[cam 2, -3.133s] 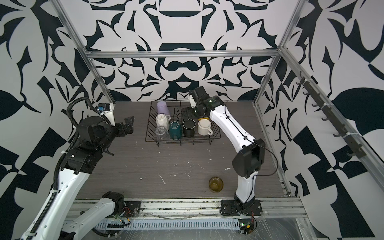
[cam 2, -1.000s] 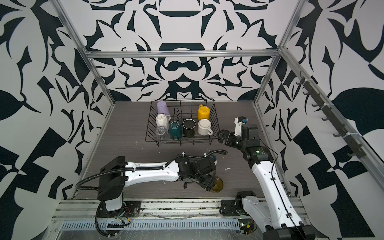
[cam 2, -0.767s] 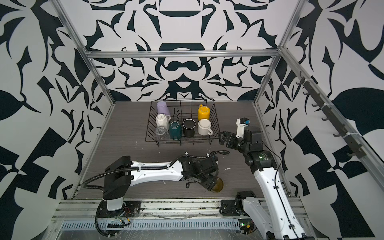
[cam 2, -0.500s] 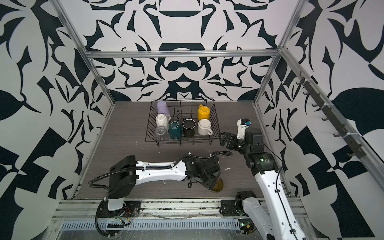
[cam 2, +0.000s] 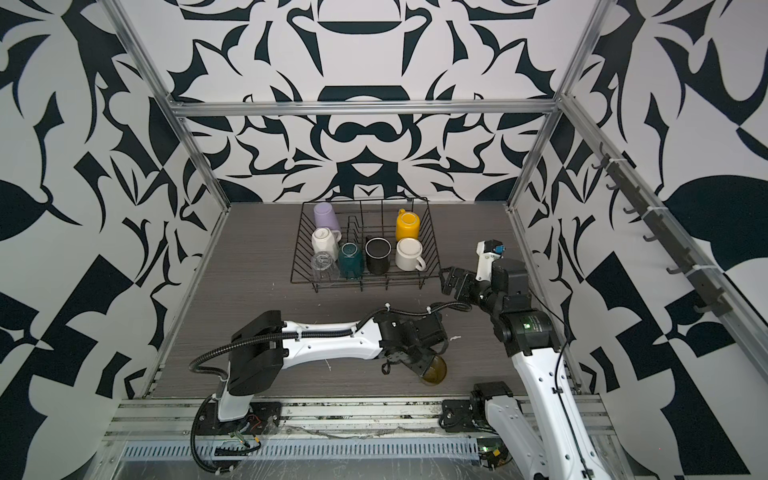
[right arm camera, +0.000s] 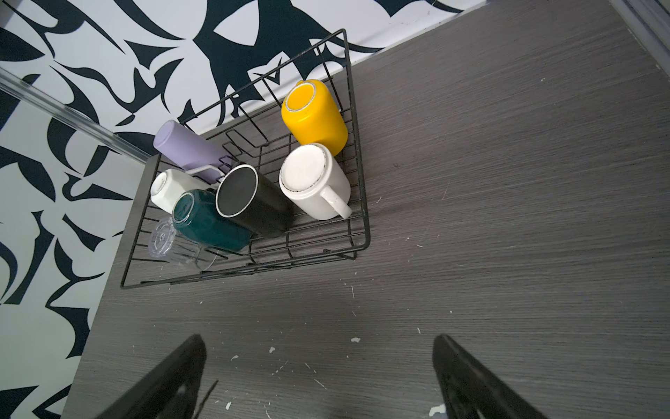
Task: Load cups into a dish rack
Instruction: Pick up the cup from the bottom-right of the table.
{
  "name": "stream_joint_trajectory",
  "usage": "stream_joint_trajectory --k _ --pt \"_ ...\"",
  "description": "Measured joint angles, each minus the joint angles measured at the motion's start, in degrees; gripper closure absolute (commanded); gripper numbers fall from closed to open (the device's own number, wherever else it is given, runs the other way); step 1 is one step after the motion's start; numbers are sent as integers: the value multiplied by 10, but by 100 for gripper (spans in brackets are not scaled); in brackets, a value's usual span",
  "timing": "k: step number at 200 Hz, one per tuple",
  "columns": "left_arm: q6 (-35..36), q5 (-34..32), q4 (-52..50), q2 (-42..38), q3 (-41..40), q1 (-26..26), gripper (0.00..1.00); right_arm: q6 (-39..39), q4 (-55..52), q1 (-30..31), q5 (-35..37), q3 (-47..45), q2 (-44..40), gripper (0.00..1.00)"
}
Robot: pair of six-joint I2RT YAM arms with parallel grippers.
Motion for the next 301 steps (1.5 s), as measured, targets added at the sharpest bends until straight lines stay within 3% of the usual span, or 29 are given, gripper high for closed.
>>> stream_joint_trajectory --k 67,116,173,228,264,301 --pt "3 -7 -17 0 4 0 86 -2 -4 0 2 0 -3 1" --pt "-4 -3 -13 -1 -5 7 100 -2 -5 0 2 0 -3 0" --pt "-13 -5 1 -60 -85 36 100 -2 -4 0 2 0 -2 0" --pt "-14 -22 17 -199 -204 95 100 2 7 0 -2 0 28 0" --pt "6 1 61 -309 -265 165 100 7 25 0 -39 0 48 1" --pt "22 83 153 -443 -337 282 100 19 82 0 -163 -5 72 2"
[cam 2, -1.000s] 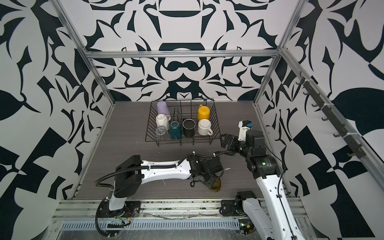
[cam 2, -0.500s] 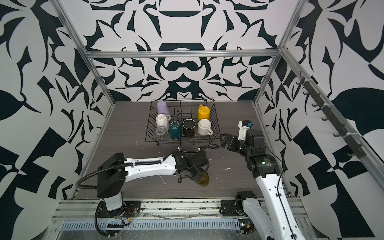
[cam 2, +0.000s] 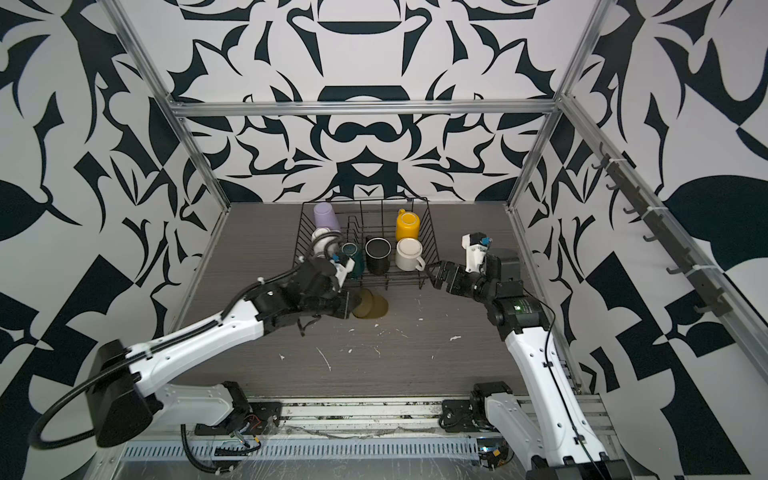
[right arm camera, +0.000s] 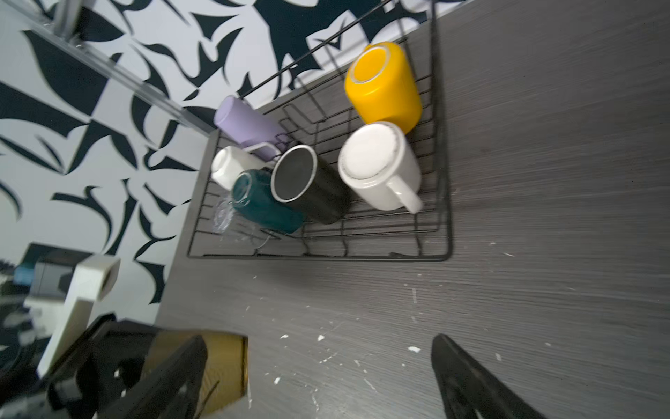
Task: Load cups into a dish rack
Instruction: Pick up the cup from the bottom-right of the table, then place the cup upside down at the dish rack.
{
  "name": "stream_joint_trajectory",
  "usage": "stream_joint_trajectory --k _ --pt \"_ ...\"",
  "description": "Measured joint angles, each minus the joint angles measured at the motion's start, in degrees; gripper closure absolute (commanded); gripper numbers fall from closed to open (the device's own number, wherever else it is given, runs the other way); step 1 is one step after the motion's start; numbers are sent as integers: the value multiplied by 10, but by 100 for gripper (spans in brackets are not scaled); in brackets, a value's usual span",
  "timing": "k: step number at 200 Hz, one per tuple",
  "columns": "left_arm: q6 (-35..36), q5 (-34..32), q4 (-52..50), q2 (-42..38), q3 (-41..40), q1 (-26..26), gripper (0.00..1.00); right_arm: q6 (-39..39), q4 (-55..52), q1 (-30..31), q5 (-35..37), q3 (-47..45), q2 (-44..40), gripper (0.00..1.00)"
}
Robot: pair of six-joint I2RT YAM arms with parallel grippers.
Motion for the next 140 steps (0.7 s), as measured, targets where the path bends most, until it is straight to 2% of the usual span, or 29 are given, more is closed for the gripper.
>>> stream_joint_trajectory --k 35,64,97,140 --pt "0 119 111 -78 -55 92 100 34 71 20 -110 -3 25 2" --pt "-20 222 210 -82 -86 143 100 51 116 103 -136 -3 47 1" --pt "-44 304 286 -68 -91 165 100 78 168 190 -140 -1 82 1" --pt "-74 350 350 -54 -101 181 100 129 255 224 -152 -1 110 1"
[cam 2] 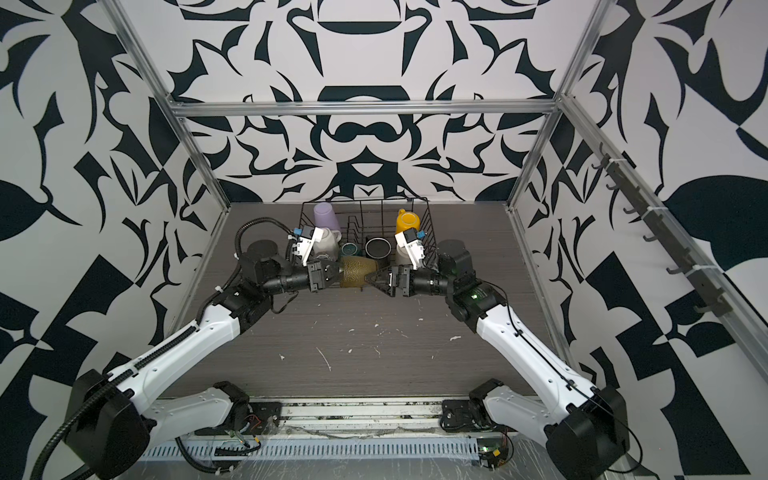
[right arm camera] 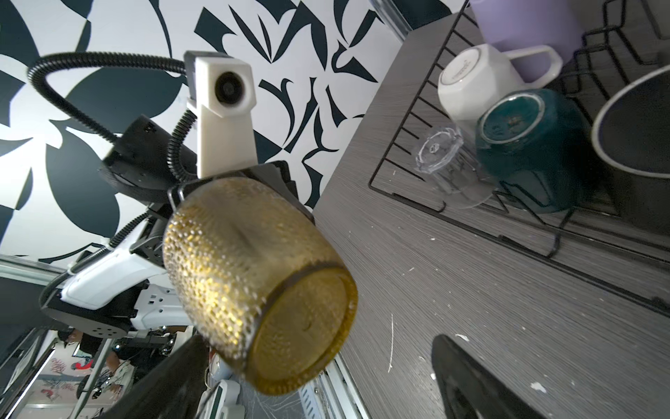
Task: Load cups into a dish rack
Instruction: Place the cup upside down at the dish rack.
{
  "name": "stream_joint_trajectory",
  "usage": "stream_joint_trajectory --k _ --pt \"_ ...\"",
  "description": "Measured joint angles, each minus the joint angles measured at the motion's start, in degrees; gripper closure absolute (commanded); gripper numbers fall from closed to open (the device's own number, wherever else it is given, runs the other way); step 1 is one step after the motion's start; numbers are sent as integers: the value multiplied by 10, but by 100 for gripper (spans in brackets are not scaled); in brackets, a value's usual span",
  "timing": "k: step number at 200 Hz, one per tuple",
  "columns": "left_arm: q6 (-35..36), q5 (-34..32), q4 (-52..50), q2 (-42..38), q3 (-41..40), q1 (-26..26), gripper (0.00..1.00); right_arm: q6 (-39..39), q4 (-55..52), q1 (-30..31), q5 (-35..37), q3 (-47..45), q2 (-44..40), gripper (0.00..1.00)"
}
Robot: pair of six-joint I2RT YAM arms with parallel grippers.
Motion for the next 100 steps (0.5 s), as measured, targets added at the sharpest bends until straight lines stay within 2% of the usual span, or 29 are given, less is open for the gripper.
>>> stream_joint_trajectory --k 100 --pt "-76 51 116 21 -29 18 100 92 138 17 -7 0 42 4"
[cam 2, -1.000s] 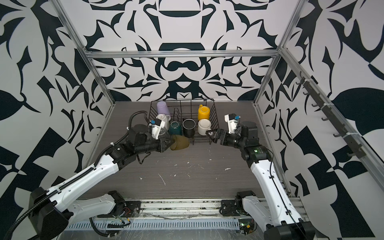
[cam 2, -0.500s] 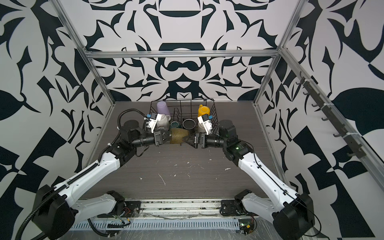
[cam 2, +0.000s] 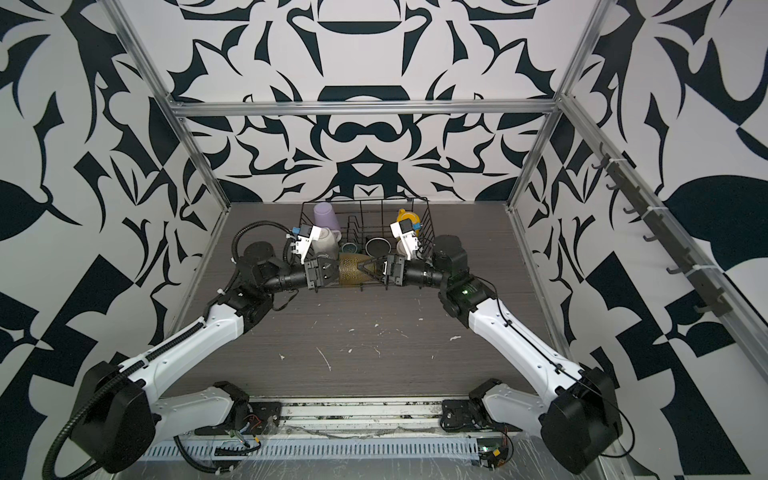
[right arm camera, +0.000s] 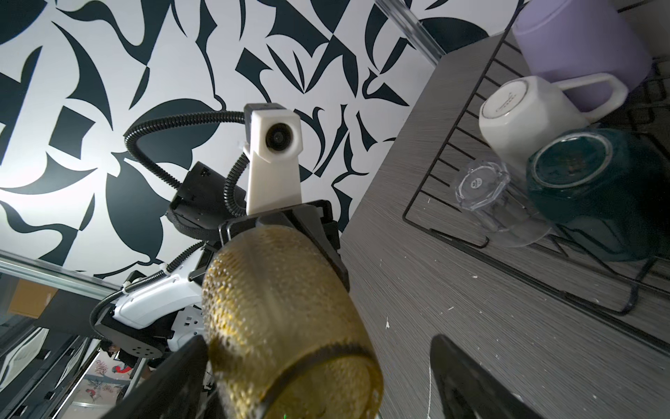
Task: Load cups into a dish rack
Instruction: Place the cup upside down at the dish rack.
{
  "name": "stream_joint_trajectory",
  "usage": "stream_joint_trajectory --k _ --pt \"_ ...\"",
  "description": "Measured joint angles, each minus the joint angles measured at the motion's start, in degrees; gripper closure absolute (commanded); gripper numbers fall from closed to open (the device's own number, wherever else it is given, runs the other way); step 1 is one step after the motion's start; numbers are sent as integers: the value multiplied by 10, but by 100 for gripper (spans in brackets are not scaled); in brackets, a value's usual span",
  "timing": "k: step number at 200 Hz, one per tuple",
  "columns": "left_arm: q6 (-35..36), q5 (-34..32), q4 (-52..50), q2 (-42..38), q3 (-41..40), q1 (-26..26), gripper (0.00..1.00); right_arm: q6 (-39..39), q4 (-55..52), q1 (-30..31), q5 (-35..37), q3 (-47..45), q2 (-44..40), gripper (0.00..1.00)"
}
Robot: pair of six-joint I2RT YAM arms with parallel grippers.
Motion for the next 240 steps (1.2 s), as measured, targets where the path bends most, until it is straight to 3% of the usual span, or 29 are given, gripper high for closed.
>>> stream_joint_trajectory --k 141,199,240 --pt "-24 10 23 8 -11 4 100 52 75 45 0 12 50 19" --pt "-32 15 34 8 -11 10 100 53 74 49 7 16 56 6" --pt "-40 17 42 8 -17 12 100 47 61 51 14 19 56 5"
